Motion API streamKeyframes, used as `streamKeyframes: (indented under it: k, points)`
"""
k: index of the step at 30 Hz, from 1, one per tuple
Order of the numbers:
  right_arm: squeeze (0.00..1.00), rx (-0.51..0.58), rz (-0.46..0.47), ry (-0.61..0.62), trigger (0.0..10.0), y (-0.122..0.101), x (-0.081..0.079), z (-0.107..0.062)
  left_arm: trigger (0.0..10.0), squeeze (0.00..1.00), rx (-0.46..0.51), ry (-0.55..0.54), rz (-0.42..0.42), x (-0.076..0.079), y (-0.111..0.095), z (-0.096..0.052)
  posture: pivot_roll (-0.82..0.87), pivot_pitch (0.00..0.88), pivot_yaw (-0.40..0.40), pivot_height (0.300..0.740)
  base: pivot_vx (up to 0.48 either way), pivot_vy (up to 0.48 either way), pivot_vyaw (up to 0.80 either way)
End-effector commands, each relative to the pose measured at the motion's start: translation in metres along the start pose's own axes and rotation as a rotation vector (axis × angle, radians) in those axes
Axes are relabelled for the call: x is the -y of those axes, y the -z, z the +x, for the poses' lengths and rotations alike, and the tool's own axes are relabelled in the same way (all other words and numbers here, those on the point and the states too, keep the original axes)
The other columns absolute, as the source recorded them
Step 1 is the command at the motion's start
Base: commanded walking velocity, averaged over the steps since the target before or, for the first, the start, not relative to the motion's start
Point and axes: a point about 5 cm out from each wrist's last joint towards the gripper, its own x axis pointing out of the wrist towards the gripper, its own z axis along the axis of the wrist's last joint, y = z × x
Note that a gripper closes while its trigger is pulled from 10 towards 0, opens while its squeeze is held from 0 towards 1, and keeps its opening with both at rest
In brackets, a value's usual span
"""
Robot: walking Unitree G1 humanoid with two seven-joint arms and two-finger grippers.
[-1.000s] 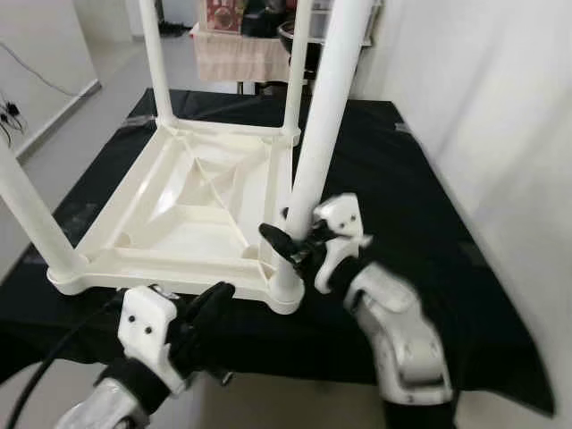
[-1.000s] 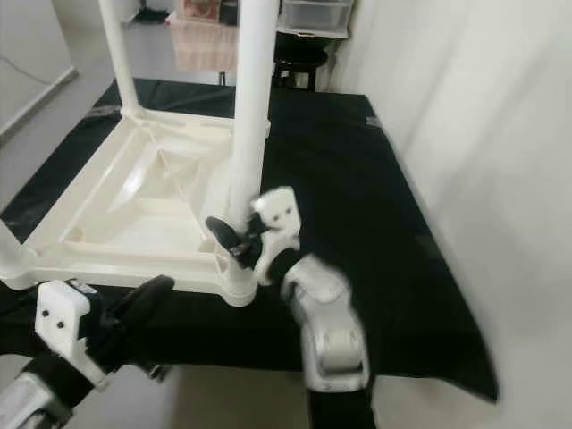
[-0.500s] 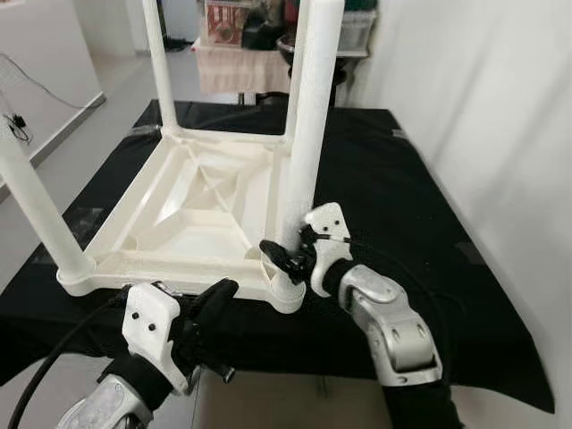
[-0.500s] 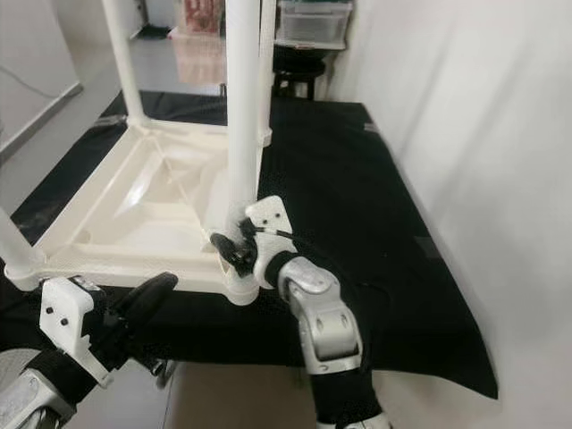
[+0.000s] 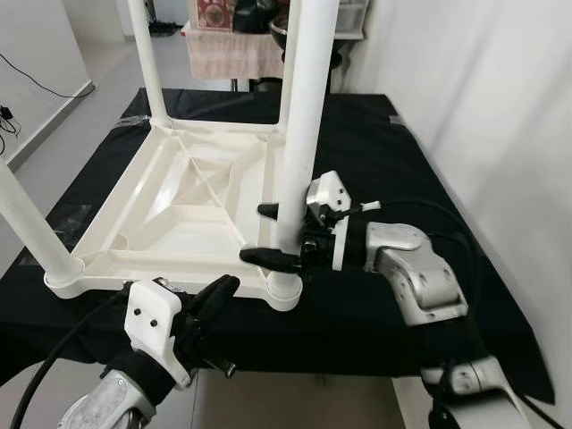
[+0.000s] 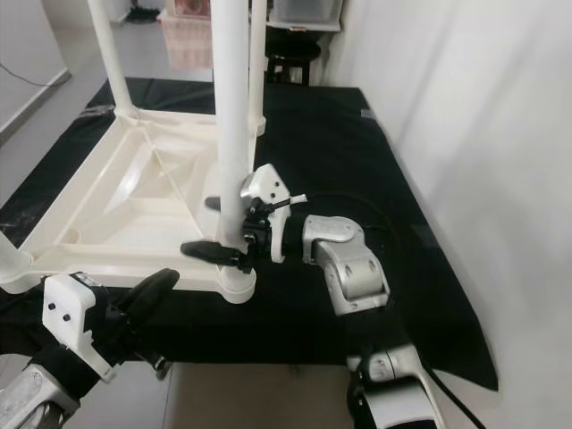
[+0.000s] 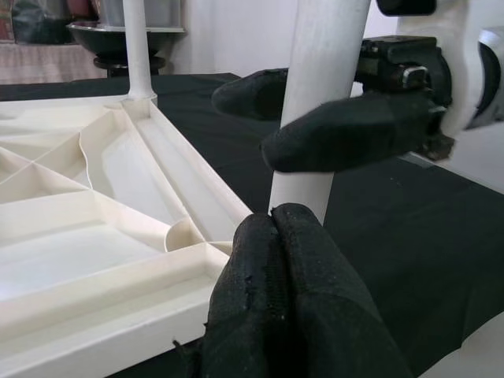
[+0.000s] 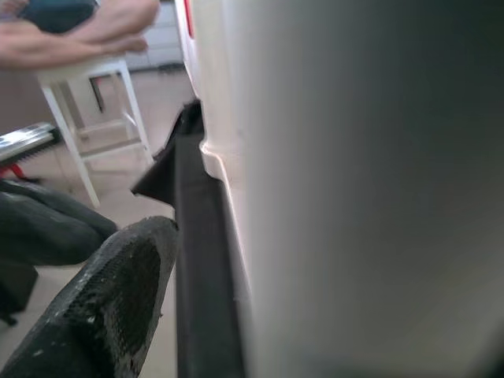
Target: Building children table
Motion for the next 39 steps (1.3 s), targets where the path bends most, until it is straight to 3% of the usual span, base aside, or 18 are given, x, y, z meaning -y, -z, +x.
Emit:
streamKeyframes:
  k: [1, 2, 3, 4, 15, 19, 25, 26, 27, 28, 29, 30, 31, 32, 37, 38, 39]
  points:
    - [0.0, 0.017, -0.007, -0.03, 10.0, -0.003, 0.003, 0.002, 10.0, 0.0, -0.013, 0.005, -0.013, 0.002, 0.003, 0.0, 0.05, 0.068, -0.063, 0.74, 0.0, 0.0, 0.0]
    - [0.0, 0.02, 0.006, -0.034, 3.3, -0.004, 0.008, 0.003, 10.0, 0.0, -0.014, 0.004, -0.013, 0.002, 0.003, -0.001, 0.05, 0.07, -0.064, 0.74, 0.0, 0.0, 0.0]
    - [0.0, 0.02, 0.006, -0.034, 3.3, -0.004, 0.008, 0.003, 10.0, 0.0, -0.014, 0.004, -0.013, 0.002, 0.003, -0.001, 0.05, 0.07, -0.064, 0.74, 0.0, 0.0, 0.0]
    - [0.0, 0.028, 0.033, -0.045, 0.0, -0.004, 0.012, 0.004, 10.0, 0.0, -0.015, 0.003, -0.013, 0.002, 0.003, -0.001, 0.06, 0.071, -0.065, 0.74, 0.0, 0.0, 0.0]
    - [0.0, 0.009, 0.056, -0.105, 0.0, 0.003, 0.016, -0.001, 10.0, 0.0, -0.016, 0.001, -0.013, 0.003, 0.003, -0.002, 0.06, 0.076, -0.064, 0.74, 0.0, 0.0, 0.0]
    - [0.0, -0.019, 0.041, 0.036, 0.0, 0.011, 0.016, -0.011, 10.0, 0.0, -0.014, 0.002, -0.014, 0.003, 0.003, -0.002, 0.04, 0.08, -0.067, 0.74, 0.0, 0.0, 0.0]
    - [0.0, -0.025, 0.045, 0.082, 0.0, 0.014, 0.015, -0.013, 10.0, 0.0, -0.013, 0.002, -0.013, 0.003, 0.003, -0.002, 0.04, 0.08, -0.067, 0.74, 0.0, 0.0, 0.0]
    - [0.0, -0.029, 0.053, 0.258, 0.0, 0.026, 0.007, -0.005, 10.0, 0.0, -0.012, 0.001, -0.013, 0.002, 0.002, -0.002, 0.03, 0.09, -0.074, 0.74, 0.0, 0.0, 0.0]
    - [0.0, -0.029, 0.053, 0.258, 0.0, 0.026, 0.007, -0.005, 10.0, 0.0, -0.012, 0.001, -0.013, 0.002, 0.002, -0.002, 0.03, 0.09, -0.074, 0.74, 0.0, 0.0, 0.0]
    - [0.0, -0.023, 0.121, 0.474, 0.0, 0.047, -0.018, 0.011, 10.0, 0.0, -0.01, 0.001, -0.011, 0.001, 0.002, -0.002, 0.01, 0.093, -0.066, 0.74, 0.0, 0.0, 0.0]
    - [0.0, -0.023, 0.121, 0.474, 0.0, 0.047, -0.018, 0.011, 10.0, 0.0, -0.01, 0.001, -0.011, 0.001, 0.002, -0.002, 0.01, 0.093, -0.066, 0.74, 0.0, 0.0, 0.0]
    - [0.0, -0.021, 0.111, 0.636, 0.0, 0.054, -0.037, 0.018, 10.0, 0.0, -0.009, 0.001, -0.011, 0.0, 0.001, -0.002, 0.01, 0.091, -0.066, 0.74, 0.0, 0.0, 0.0]
    - [0.0, -0.021, 0.111, 0.636, 0.0, 0.054, -0.037, 0.018, 10.0, 0.0, -0.009, 0.001, -0.011, 0.0, 0.001, -0.002, 0.01, 0.091, -0.066, 0.74, 0.0, 0.0, 0.0]
    - [0.0, -0.018, 0.119, 0.708, 0.0, 0.056, -0.05, 0.024, 10.0, 0.0, -0.008, 0.001, -0.009, -0.001, 0.001, -0.002, 0.01, 0.086, -0.065, 0.74, 0.0, 0.0, 0.0]
    - [0.0, -0.02, 0.128, 0.723, 0.0, 0.058, -0.048, 0.028, 10.0, 0.0, -0.007, 0.005, -0.012, 0.0, 0.002, 0.0, 0.01, 0.074, -0.064, 0.74, 0.0, 0.0, 0.0]
    - [0.0, -0.035, 0.136, 0.688, 9.2, 0.059, -0.045, 0.028, 10.0, 0.0, -0.005, 0.008, -0.015, 0.001, 0.003, 0.001, 0.01, 0.073, -0.067, 0.74, 0.0, 0.0, 0.0]
    - [0.0, -0.035, 0.136, 0.688, 9.2, 0.059, -0.045, 0.028, 10.0, 0.0, -0.005, 0.008, -0.015, 0.001, 0.003, 0.001, 0.01, 0.073, -0.067, 0.74, 0.0, 0.0, 0.0]
